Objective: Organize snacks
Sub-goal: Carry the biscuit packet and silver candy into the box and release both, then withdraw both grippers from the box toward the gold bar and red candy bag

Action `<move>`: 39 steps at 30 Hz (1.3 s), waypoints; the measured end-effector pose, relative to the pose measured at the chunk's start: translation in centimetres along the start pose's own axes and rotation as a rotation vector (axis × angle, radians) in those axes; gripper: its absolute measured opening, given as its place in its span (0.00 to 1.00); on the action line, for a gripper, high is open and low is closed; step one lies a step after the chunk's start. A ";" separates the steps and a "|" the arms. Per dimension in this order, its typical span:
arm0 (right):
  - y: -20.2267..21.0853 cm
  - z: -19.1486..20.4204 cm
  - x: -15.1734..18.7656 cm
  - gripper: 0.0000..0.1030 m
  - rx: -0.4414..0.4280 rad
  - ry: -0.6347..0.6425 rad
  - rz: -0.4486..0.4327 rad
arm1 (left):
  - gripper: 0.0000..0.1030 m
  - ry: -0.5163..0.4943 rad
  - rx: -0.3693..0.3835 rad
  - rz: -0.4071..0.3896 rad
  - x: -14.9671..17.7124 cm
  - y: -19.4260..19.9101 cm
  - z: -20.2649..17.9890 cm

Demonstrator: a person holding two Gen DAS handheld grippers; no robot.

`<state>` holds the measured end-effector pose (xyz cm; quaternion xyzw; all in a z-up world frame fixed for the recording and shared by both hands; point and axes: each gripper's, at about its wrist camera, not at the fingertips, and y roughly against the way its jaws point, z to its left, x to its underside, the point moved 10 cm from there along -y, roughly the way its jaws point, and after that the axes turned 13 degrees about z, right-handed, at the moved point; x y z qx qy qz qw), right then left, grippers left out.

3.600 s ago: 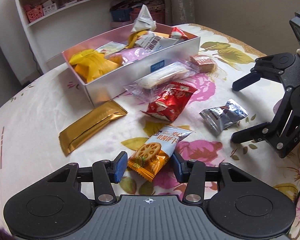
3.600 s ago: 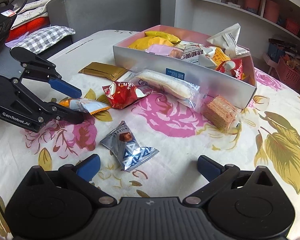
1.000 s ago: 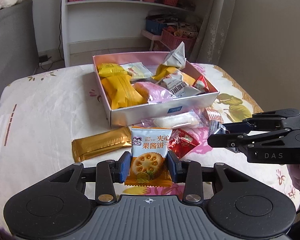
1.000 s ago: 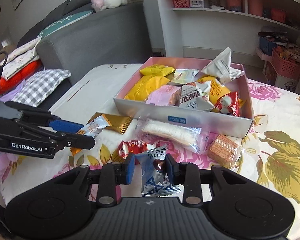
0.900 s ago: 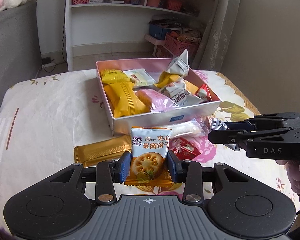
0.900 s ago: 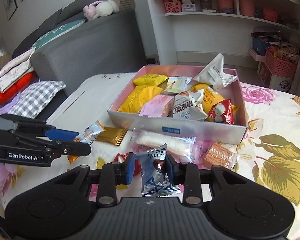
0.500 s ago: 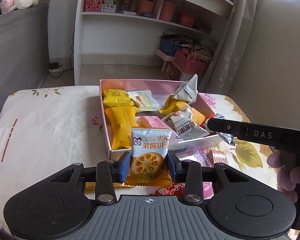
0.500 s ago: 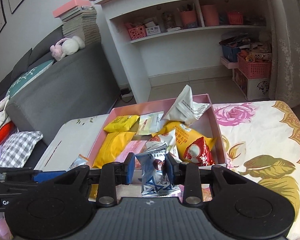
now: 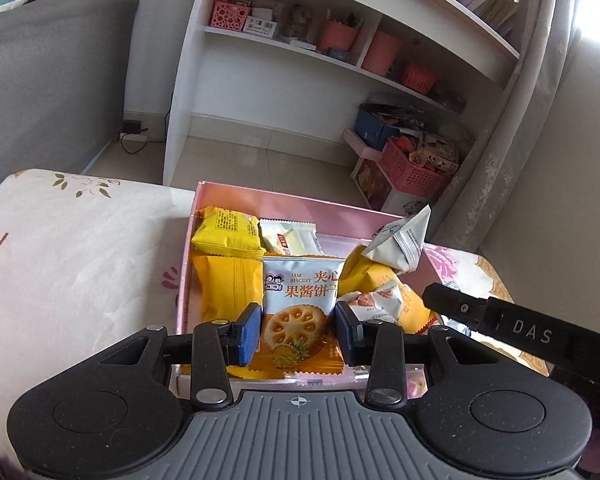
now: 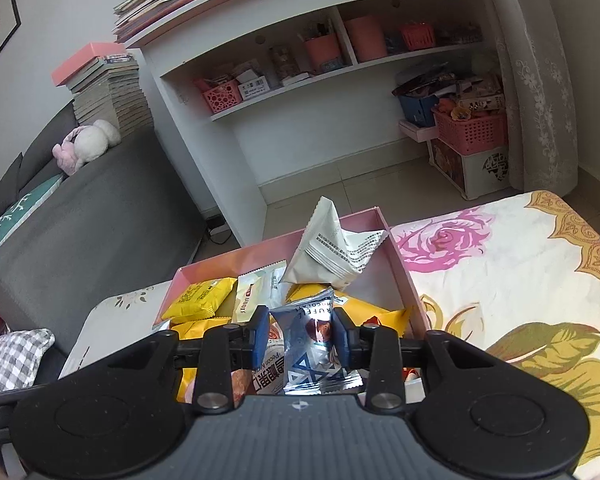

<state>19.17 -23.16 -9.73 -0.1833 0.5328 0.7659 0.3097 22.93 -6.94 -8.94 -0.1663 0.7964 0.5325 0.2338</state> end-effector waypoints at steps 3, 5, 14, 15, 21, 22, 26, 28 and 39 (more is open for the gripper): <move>-0.1 0.0 0.0 0.26 -0.015 -0.009 0.000 | 0.35 0.004 0.007 -0.019 -0.5 -0.6 -0.7; -0.1 0.0 0.0 0.27 -0.025 -0.013 -0.002 | 0.36 -0.004 0.011 -0.031 -0.7 -0.8 -1.1; 0.6 -0.6 -0.4 0.50 -0.030 -0.055 -0.040 | 0.69 -0.014 -0.010 -0.035 -0.6 -1.4 -1.1; 0.7 -0.8 -0.4 0.56 -0.034 -0.066 -0.040 | 0.72 -0.014 0.001 -0.027 -0.6 -1.4 -1.0; 1.2 -0.7 -0.5 0.68 -0.034 -0.063 -0.043 | 0.81 -0.083 -0.001 -0.029 -0.2 -0.6 -1.7; 1.2 -0.7 -0.4 0.70 -0.032 -0.059 -0.042 | 0.82 -0.094 -0.002 -0.029 -0.2 -0.4 -1.8; 1.5 -0.2 -0.2 0.74 -0.018 -0.024 -0.030 | 0.87 -0.121 -0.003 -0.025 0.2 0.3 -1.7; 1.7 -0.1 0.0 0.78 -0.011 -0.005 -0.026 | 0.88 -0.132 -0.008 -0.022 0.4 0.7 -1.5; 3.6 0.0 1.9 0.89 0.072 0.116 0.004 | 0.93 -0.221 -0.108 -0.005 2.1 2.7 2.6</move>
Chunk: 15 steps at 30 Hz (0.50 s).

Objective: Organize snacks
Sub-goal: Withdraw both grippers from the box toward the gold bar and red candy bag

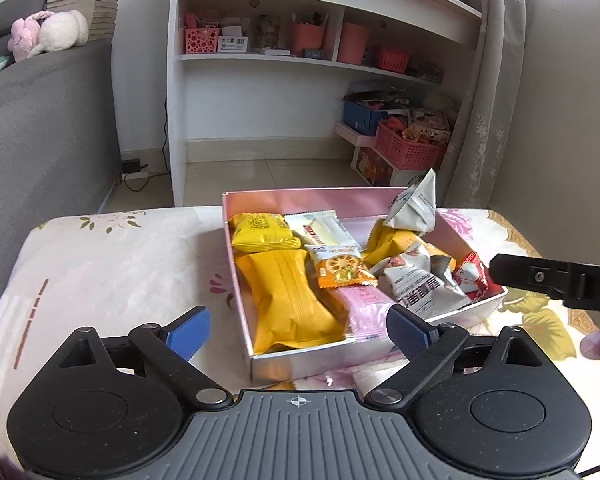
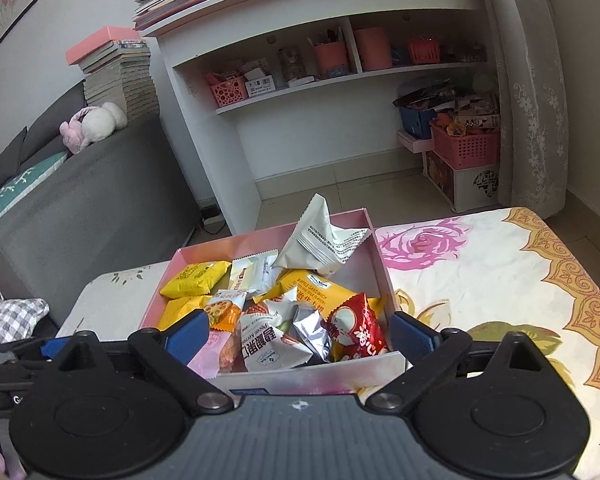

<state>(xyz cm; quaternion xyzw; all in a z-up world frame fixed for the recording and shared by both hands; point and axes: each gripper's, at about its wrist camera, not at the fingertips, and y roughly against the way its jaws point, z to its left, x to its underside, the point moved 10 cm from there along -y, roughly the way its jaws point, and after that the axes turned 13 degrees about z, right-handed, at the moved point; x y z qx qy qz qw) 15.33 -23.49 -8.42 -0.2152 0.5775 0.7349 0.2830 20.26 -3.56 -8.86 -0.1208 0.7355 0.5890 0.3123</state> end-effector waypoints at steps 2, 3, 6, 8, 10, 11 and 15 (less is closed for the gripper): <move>0.3 0.0 0.3 0.91 0.007 0.022 0.004 | 0.93 -0.018 -0.019 0.008 0.5 0.1 0.8; 0.4 -0.1 0.5 0.91 0.012 0.032 0.006 | 0.94 -0.029 -0.029 0.013 0.8 0.2 1.3; 0.7 -0.2 1.0 0.92 0.026 0.060 0.012 | 0.95 -0.060 -0.051 0.026 1.6 0.3 2.4; 0.8 -0.3 1.5 0.92 0.035 0.075 0.017 | 0.95 -0.076 -0.064 0.032 2.2 0.3 3.1; 0.9 -0.3 1.9 0.93 0.044 0.087 0.023 | 0.96 -0.093 -0.073 0.039 2.8 0.2 3.6; 0.9 -0.2 2.1 0.93 0.046 0.093 0.026 | 0.96 -0.101 -0.076 0.041 3.0 0.1 3.9; 1.0 0.3 2.9 0.94 0.047 0.127 0.038 | 0.96 -0.171 -0.070 0.040 3.6 -0.7 4.0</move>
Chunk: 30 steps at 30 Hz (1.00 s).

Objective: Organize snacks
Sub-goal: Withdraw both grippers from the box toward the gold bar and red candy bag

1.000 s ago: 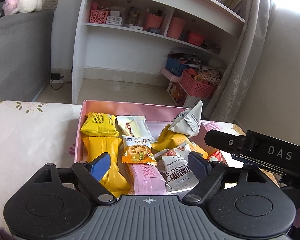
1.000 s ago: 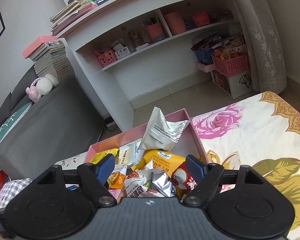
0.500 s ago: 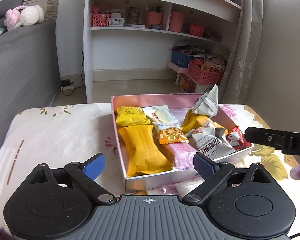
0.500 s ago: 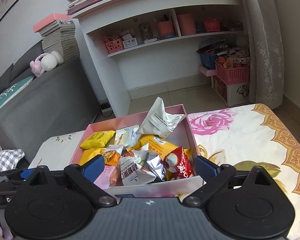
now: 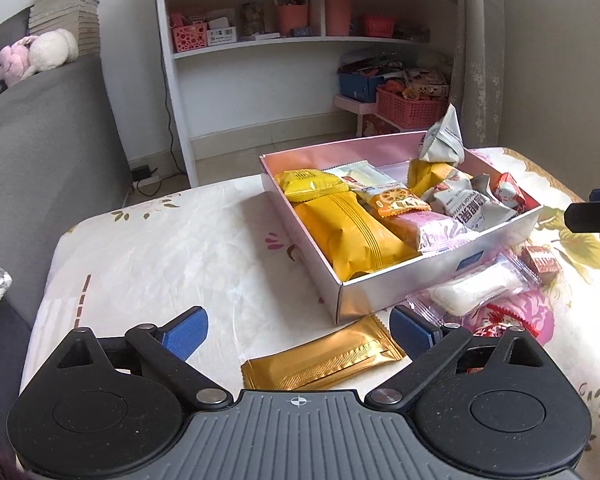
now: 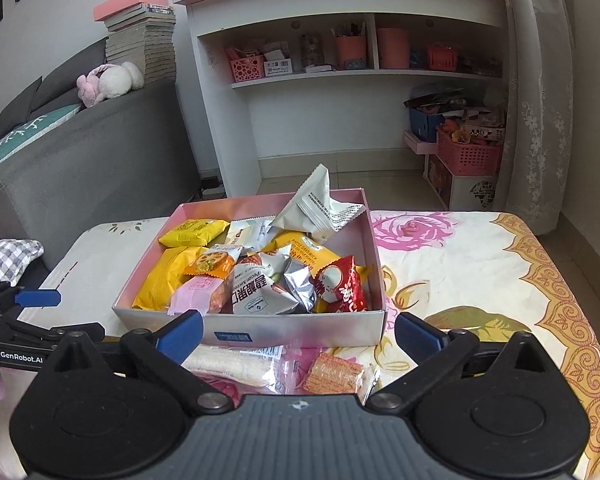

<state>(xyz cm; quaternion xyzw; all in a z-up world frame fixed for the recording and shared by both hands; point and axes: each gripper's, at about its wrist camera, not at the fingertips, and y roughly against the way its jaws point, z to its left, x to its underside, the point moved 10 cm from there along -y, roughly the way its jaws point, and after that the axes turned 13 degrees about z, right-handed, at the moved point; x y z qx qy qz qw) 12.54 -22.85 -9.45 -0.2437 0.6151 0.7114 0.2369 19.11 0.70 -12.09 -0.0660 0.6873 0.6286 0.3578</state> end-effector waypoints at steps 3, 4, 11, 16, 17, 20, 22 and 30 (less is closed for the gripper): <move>0.0 0.8 0.6 0.94 -0.008 0.036 0.007 | 0.96 -0.067 0.013 0.011 0.3 -1.2 -0.9; -0.1 1.1 0.8 0.94 -0.012 0.049 0.012 | 0.96 -0.091 0.019 0.020 0.5 -1.7 -1.3; -1.1 3.0 2.4 0.94 -0.042 0.144 0.062 | 0.96 -0.162 0.068 0.110 1.8 -4.4 -2.9; -1.8 3.4 3.0 0.94 -0.054 0.164 0.089 | 0.96 -0.152 0.144 0.178 3.0 -4.0 -3.2; -1.9 3.5 3.2 0.94 -0.055 0.169 0.093 | 0.96 -0.171 0.160 0.187 3.3 -3.7 -3.5; -2.2 3.9 3.6 0.94 -0.061 0.192 0.105 | 0.96 -0.245 0.198 0.215 4.4 -2.9 -4.8; -2.4 4.4 4.0 0.94 -0.070 0.214 0.114 | 0.95 -0.294 0.220 0.231 5.1 -2.2 -5.5; -3.2 7.1 5.0 0.94 -0.131 0.286 0.145 | 0.96 -0.232 0.170 0.196 5.1 -2.0 -4.6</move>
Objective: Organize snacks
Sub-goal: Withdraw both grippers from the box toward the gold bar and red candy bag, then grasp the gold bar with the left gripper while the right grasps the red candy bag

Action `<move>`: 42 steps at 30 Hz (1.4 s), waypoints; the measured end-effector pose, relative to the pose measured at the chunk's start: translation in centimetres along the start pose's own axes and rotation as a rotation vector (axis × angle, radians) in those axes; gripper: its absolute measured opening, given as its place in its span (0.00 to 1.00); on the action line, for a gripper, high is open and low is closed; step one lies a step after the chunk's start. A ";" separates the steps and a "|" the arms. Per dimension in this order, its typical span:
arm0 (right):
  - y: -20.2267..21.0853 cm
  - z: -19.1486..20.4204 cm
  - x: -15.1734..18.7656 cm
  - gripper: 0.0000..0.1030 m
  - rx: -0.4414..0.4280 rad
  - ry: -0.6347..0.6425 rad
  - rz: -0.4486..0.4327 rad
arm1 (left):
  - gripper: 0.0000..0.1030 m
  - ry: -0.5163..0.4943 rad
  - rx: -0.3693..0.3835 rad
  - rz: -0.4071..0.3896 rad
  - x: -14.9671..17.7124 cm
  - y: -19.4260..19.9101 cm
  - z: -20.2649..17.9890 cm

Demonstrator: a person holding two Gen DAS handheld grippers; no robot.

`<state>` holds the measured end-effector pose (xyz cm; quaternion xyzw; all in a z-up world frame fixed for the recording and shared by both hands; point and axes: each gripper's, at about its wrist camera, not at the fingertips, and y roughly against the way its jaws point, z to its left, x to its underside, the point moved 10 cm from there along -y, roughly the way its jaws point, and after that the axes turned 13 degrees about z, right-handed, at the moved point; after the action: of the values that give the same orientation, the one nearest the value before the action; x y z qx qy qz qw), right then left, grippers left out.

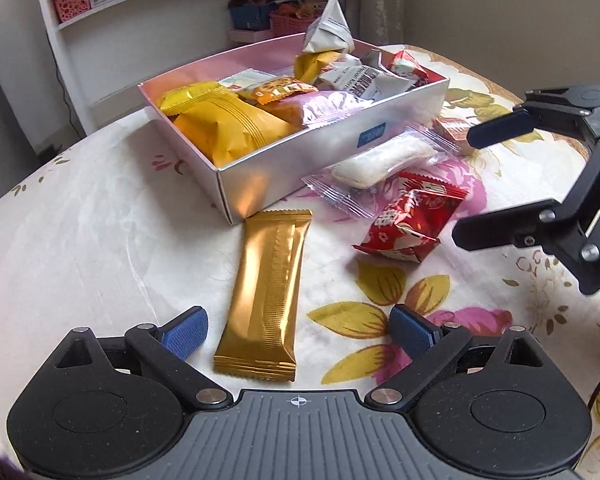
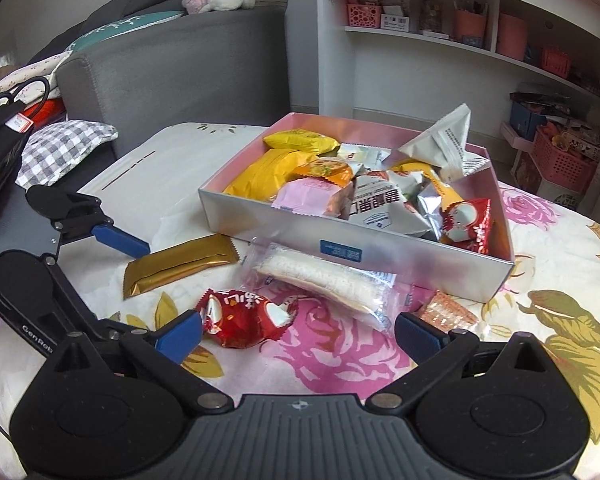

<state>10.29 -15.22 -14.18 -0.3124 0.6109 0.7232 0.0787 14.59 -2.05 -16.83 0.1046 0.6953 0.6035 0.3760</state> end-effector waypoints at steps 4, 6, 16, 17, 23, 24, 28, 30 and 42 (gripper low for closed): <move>-0.7 1.0 -0.2 0.93 -0.013 0.015 0.019 | 0.93 0.041 -0.037 -0.022 -0.8 -0.1 1.0; -1.0 1.3 -0.3 0.91 -0.013 0.019 0.024 | 0.91 0.056 -0.035 -0.027 -0.9 -0.2 1.2; -2.8 2.0 -0.7 0.67 -0.028 0.016 0.082 | 0.53 0.056 -0.021 -0.045 -1.5 0.3 0.5; -2.9 2.0 -0.6 0.65 -0.027 0.019 0.087 | 0.49 0.057 -0.020 -0.046 -1.5 0.4 0.4; -3.0 2.1 -0.7 0.50 -0.015 0.043 0.085 | 0.30 0.083 -0.024 -0.043 -1.5 0.5 0.6; -3.0 2.1 -0.7 0.49 -0.016 0.042 0.086 | 0.30 0.093 -0.022 -0.040 -1.5 0.6 0.7; -2.9 2.2 -0.8 0.46 -0.008 0.058 0.085 | 0.29 0.116 -0.020 -0.026 -1.3 0.7 0.8; -2.8 2.1 -0.8 0.45 -0.008 0.060 0.085 | 0.29 0.125 -0.017 -0.019 -1.2 0.8 0.8; -1.1 1.6 -0.7 0.44 -0.027 0.024 0.070 | 0.29 0.202 0.018 -0.004 0.6 2.6 1.6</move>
<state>10.87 -13.30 -14.63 -0.3003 0.6124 0.7301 0.0417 14.42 0.15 -14.68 0.0452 0.7354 0.6039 0.3040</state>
